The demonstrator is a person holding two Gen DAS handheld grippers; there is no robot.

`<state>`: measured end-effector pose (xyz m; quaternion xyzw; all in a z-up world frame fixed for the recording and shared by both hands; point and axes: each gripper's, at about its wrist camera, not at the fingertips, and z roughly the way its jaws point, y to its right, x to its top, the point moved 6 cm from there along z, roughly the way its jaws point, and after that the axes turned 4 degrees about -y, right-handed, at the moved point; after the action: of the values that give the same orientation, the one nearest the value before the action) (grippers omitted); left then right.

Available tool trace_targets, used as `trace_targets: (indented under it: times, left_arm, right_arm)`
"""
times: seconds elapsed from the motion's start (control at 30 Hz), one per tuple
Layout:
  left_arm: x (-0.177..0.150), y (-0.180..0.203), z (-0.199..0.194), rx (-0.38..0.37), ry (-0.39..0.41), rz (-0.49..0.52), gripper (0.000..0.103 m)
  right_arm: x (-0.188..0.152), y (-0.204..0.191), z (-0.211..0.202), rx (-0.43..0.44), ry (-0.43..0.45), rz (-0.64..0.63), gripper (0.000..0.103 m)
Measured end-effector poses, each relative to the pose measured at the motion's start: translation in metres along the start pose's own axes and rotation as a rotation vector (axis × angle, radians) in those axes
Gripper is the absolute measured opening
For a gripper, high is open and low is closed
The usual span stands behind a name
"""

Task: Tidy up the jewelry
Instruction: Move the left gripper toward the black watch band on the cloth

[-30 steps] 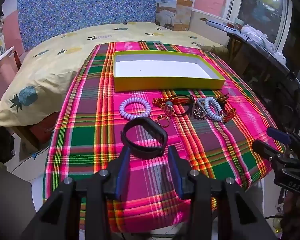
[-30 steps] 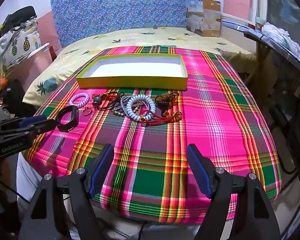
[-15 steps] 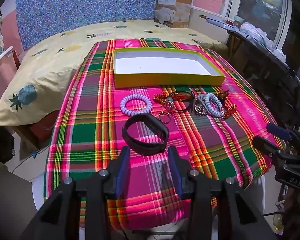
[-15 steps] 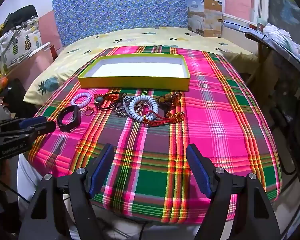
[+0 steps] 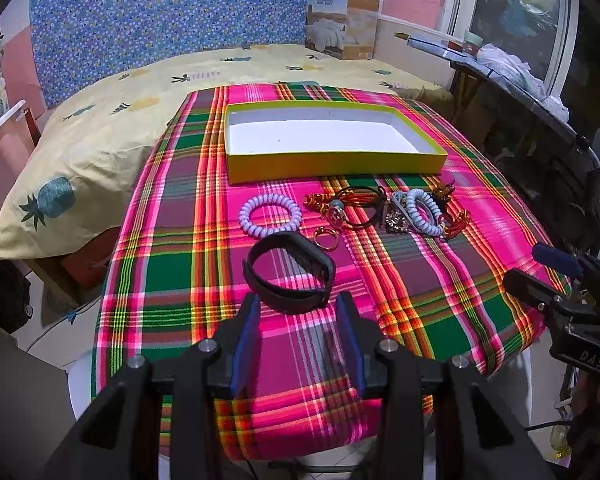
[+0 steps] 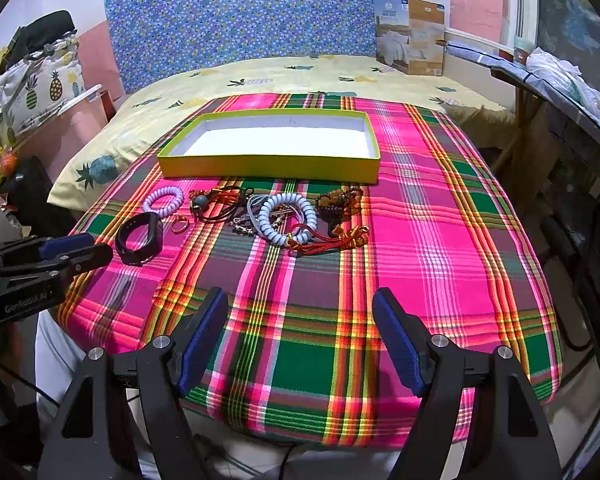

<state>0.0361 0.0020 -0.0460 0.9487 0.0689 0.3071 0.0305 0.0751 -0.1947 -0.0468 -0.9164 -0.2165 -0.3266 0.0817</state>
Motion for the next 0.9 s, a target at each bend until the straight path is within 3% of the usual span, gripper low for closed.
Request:
trace_targets:
  times: [0.9]
  left_arm:
    - [-0.0004,0.0003,-0.0026,-0.002,0.014,-0.001,0.041]
  right_arm:
    - [0.0018,-0.0004,-0.0026,0.004,0.000,-0.003,0.074]
